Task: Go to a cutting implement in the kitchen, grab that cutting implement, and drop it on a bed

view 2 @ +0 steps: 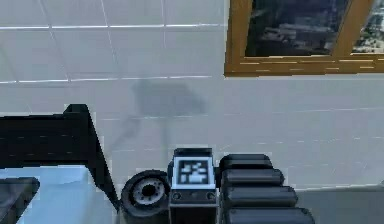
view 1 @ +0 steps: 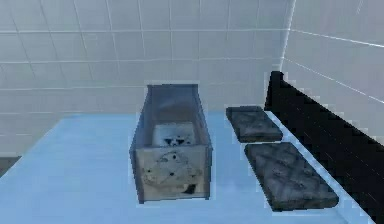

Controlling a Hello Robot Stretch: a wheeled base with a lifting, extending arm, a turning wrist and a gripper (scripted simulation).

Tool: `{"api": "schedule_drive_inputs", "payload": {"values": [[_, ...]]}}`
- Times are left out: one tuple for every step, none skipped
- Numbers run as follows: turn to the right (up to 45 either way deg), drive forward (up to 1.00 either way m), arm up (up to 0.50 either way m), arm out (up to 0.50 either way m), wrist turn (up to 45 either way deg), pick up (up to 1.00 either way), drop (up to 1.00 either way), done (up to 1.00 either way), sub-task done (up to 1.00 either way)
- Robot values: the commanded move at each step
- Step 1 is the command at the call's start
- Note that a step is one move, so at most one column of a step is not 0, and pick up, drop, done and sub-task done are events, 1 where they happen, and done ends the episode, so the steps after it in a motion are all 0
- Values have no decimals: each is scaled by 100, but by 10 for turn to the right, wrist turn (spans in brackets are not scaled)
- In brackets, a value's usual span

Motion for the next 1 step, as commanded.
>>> {"api": "schedule_drive_inputs", "payload": {"values": [[450,0,0,0,0,0,0,0,0]]}}
